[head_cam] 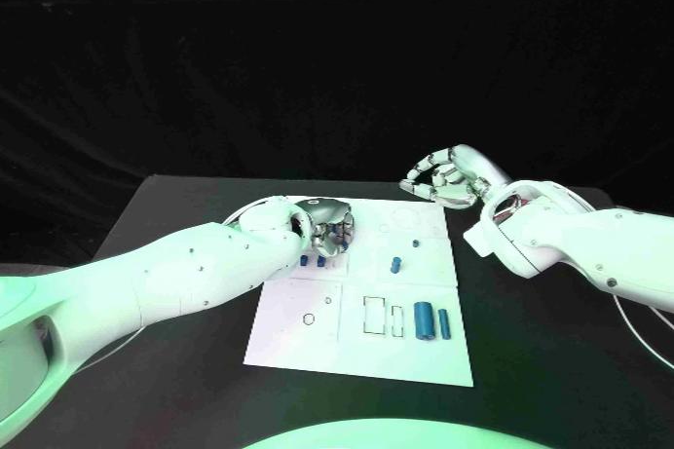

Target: Assemble the parts on the task board

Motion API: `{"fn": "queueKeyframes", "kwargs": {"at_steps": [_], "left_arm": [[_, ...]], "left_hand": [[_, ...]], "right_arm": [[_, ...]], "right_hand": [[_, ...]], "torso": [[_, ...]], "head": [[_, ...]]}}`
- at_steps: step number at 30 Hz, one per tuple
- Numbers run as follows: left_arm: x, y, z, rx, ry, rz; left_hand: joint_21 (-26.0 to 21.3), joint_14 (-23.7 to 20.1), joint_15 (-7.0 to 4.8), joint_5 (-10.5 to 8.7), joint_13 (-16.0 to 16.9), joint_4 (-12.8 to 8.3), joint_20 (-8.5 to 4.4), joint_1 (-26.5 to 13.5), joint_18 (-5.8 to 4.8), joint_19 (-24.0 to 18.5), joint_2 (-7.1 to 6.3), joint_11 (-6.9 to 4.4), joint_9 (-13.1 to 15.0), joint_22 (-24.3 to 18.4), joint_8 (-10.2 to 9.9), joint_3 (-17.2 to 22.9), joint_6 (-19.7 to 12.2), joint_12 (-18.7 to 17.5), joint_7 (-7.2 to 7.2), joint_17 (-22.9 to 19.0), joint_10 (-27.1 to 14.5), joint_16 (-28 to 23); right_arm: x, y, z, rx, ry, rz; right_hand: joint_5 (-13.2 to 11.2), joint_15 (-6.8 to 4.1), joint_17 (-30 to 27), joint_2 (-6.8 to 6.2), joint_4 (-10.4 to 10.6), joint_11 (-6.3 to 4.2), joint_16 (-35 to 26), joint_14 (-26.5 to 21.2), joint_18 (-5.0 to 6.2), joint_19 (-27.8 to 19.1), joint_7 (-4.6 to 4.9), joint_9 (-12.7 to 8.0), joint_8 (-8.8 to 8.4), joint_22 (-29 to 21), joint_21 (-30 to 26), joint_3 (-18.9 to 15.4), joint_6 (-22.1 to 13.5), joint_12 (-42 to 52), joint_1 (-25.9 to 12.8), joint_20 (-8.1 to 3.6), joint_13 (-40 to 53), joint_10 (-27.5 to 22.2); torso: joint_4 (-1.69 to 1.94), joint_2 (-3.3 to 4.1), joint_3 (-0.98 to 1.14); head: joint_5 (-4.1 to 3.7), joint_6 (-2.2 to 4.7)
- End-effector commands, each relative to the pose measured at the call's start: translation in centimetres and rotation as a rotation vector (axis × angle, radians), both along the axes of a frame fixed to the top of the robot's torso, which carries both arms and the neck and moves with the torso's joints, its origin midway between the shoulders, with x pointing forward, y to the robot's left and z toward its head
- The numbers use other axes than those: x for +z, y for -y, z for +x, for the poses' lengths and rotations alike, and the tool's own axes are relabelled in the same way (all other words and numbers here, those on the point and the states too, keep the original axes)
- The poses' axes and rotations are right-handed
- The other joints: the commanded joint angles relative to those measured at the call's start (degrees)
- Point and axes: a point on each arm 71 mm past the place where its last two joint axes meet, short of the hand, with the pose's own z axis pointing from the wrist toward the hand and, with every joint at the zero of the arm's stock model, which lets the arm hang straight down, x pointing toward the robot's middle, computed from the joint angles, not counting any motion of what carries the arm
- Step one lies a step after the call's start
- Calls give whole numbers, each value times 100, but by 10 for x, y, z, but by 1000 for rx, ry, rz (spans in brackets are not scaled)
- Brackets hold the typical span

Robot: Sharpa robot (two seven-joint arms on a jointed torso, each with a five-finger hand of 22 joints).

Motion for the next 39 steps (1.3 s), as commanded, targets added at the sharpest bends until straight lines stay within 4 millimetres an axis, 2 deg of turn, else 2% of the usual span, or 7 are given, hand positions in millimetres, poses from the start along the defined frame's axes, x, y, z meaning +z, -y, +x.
{"fn": "queueKeyframes", "kwargs": {"at_steps": [1,16,18,21,27,33,39], "left_arm": [[4,-1,-1,2,15,-50],[26,-33,-5,68,-3,-158],[26,-38,-6,79,-16,-158],[25,-47,-5,95,-33,-155],[22,-62,-2,123,-58,-145],[20,-69,0,139,-72,-137],[18,-71,2,145,-79,-134]], "left_hand": [[30,24,4,-10,8,-32,-5,-61,-94,42,-2,7,-12,4,-35,-14,48,-34,6,-7,33,33],[44,39,7,-8,-5,-29,-2,-99,-101,65,-9,9,-21,28,-57,-23,77,-74,8,3,65,44],[44,40,7,-8,-6,-29,-2,-102,-100,65,-9,8,-21,27,-59,-23,80,-77,8,2,68,44],[48,37,7,-7,-8,-29,-2,-108,-102,72,-10,7,-22,34,-61,-25,87,-82,7,-12,76,40],[48,33,6,-7,-8,-29,-2,-110,-102,73,-11,7,-22,35,-62,-26,90,-85,7,-26,78,36],[48,33,6,-7,-8,-29,-2,-110,-102,73,-11,7,-22,35,-62,-26,90,-85,7,-26,78,36],[44,33,6,-7,-10,-31,-2,-112,-100,66,-11,6,-23,27,-66,-26,93,-90,6,-29,82,36]], "right_arm": [[0,-1,0,9,5,-5],[0,4,1,-2,3,-9],[0,4,1,-2,3,-10],[0,4,1,-3,2,-10],[0,5,1,-4,2,-11],[0,4,1,-2,2,-10],[-1,4,1,-1,1,-10]], "right_hand": [[39,-21,664,1,-4,9,-23,401,72,234,-22,-8,23,1130,-13,22,2,-10,-41,-25,5,-11],[39,-22,665,3,-4,8,-23,401,72,234,-23,-8,27,1130,-13,25,4,-9,-39,-26,5,-9],[39,-22,665,3,-4,8,-23,401,72,234,-23,-8,27,1130,-13,25,4,-9,-39,-26,5,-9],[39,-22,665,3,-4,8,-23,401,72,234,-23,-8,27,1130,-13,25,4,-9,-39,-26,5,-9],[39,-22,665,3,-4,8,-23,401,72,234,-23,-8,27,1130,-13,25,4,-9,-39,-26,5,-9],[39,-22,665,3,-4,8,-23,401,72,234,-23,-8,27,1130,-13,25,4,-9,-39,-26,5,-9],[39,-22,665,3,-4,8,-23,401,72,234,-23,-8,27,1130,-13,25,4,-9,-39,-26,5,-9]], "torso": [[-2,-2,0],[21,-9,-6],[27,-13,-9],[14,-3,-7],[14,2,-8],[4,2,-11],[0,4,-3]], "head": [[3,21],[14,60],[10,54],[17,57],[17,55],[35,51],[44,49]]}}
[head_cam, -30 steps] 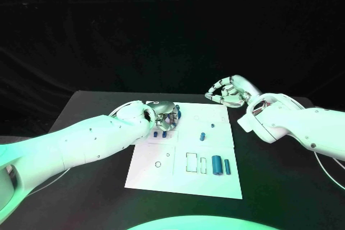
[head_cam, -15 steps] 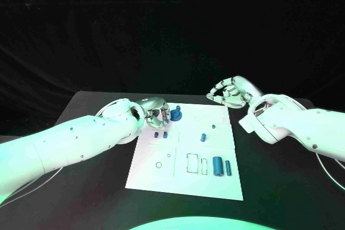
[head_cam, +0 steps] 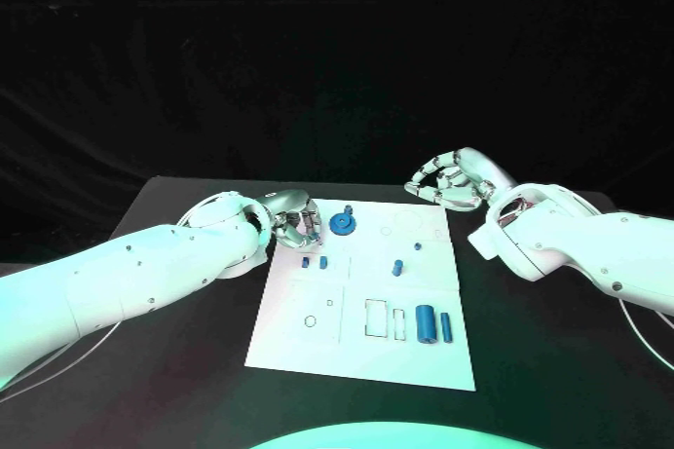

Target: Assemble the parts on the task board

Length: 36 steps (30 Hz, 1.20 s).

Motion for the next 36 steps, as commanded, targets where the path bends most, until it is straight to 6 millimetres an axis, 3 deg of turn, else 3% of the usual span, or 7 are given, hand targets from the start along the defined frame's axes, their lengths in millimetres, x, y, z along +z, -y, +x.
{"fn": "queueKeyframes", "kwargs": {"at_steps": [1,36], "left_arm": [[-2,1,0,-5,-31,-4],[-16,7,2,-3,-60,7]], "left_hand": [[20,34,6,-6,-7,-15,-3,-60,-102,26,-5,5,4,-2,-14,-9,53,-19,3,-8,41,13],[19,28,5,-5,-11,-19,-2,-63,-101,24,0,5,1,-3,-25,-7,57,-34,2,-27,48,7]], "right_arm": [[0,-1,0,11,2,-5],[0,-3,-1,16,1,-4]], "right_hand": [[39,-23,668,3,-4,8,-24,401,72,234,-23,-8,27,1127,-13,25,4,-9,-39,-25,8,-9],[39,-23,668,3,-4,8,-24,401,72,234,-23,-8,27,1127,-13,25,4,-9,-39,-25,8,-9]], "torso": [[-3,1,6],[-5,4,6]], "head": [[2,0],[0,-3]]}}
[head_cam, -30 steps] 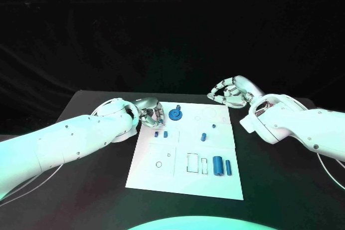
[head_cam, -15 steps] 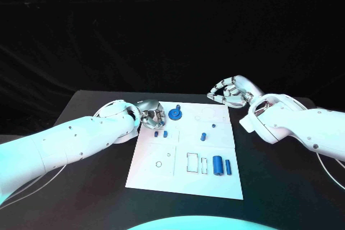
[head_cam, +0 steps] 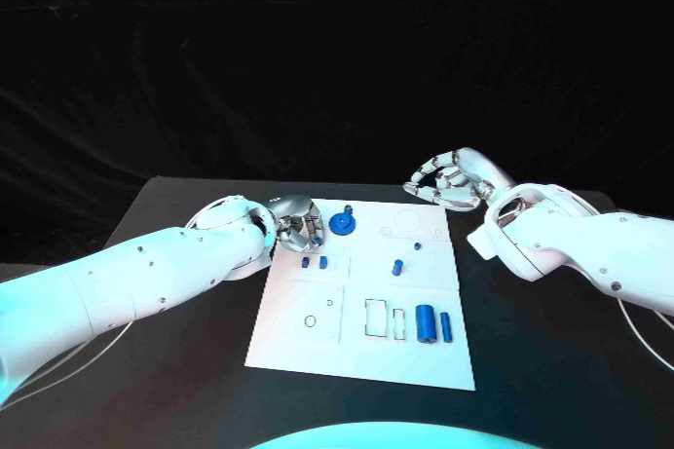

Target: Assemble the parts on the task board

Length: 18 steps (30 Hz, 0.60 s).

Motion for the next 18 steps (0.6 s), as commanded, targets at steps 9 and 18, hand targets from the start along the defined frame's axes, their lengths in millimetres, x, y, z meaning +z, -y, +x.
{"fn": "queueKeyframes", "kwargs": {"at_steps": [9,18], "left_arm": [[-4,2,0,-8,-20,8],[-4,5,-1,-19,-27,9]], "left_hand": [[20,23,5,-3,-8,-22,-2,-61,-101,26,3,4,1,0,4,-5,41,-30,-16,-21,50,3],[24,21,3,-3,-10,-29,-3,-57,-103,33,12,1,0,7,0,0,53,-40,-19,-31,62,0]], "right_arm": [[0,-2,-1,13,1,-5],[0,-2,-1,13,1,-5]], "right_hand": [[39,-23,664,3,-4,8,-24,402,72,234,-23,-8,27,1130,-13,25,4,-9,-39,-26,9,-9],[39,-23,664,3,-4,8,-24,402,72,234,-23,-8,27,1130,-13,25,4,-9,-39,-26,9,-9]], "torso": [[0,0,1],[0,-2,1]], "head": [[-8,-4],[-11,-14]]}}
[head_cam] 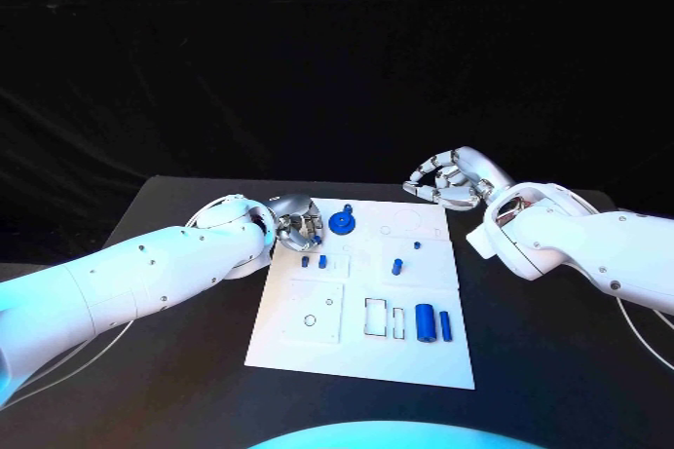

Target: Assemble the parts on the task board

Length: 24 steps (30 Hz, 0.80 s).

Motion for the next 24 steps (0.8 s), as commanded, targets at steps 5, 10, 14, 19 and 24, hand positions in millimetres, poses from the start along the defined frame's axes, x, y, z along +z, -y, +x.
{"fn": "queueKeyframes", "kwargs": {"at_steps": [5,10,14,19,24], "left_arm": [[-3,6,-4,-31,-28,4],[-3,7,-5,-34,-25,1],[-3,7,-5,-33,-25,0],[-3,7,-5,-31,-27,2],[-4,7,-4,-28,-30,6]], "left_hand": [[28,23,0,-5,-5,-37,-4,-56,-105,38,19,-11,9,14,21,1,51,-47,0,-10,50,4],[28,24,-1,-6,-6,-40,-4,-56,-105,38,21,-13,9,14,21,0,59,-50,-1,-9,58,5],[28,24,-1,-6,-6,-40,-4,-56,-105,38,21,-13,9,14,21,0,59,-50,-1,-9,58,5],[30,26,-3,-6,-6,-44,-5,-57,-105,41,22,-15,9,18,19,-1,68,-54,-3,-8,67,7],[30,26,-3,-6,-6,-44,-5,-57,-105,41,22,-15,9,18,19,-1,68,-54,-3,-8,67,7]], "right_arm": [[0,-1,0,11,1,-6],[0,-1,0,11,1,-6],[0,-1,0,11,1,-6],[0,-1,0,11,1,-6],[0,-1,0,10,1,-6]], "right_hand": [[39,-23,665,3,-4,8,-24,402,72,234,-23,-8,27,1132,-13,25,4,-9,-39,-25,10,-9],[39,-23,665,3,-4,8,-24,402,72,234,-23,-8,27,1132,-13,25,4,-9,-39,-25,10,-9],[39,-23,665,3,-4,8,-24,402,72,234,-23,-8,27,1132,-13,25,4,-9,-39,-25,10,-9],[39,-23,665,3,-4,8,-24,402,72,234,-23,-8,27,1132,-13,25,4,-9,-39,-25,10,-9],[39,-23,665,3,-4,8,-24,402,72,234,-23,-8,27,1132,-13,25,4,-9,-39,-25,10,-9]], "torso": [[1,-3,1],[0,-2,2],[1,-1,2],[1,-3,2],[0,-2,2]], "head": [[-1,-5],[0,-5],[-4,-5],[-3,-5],[-3,-1]]}}
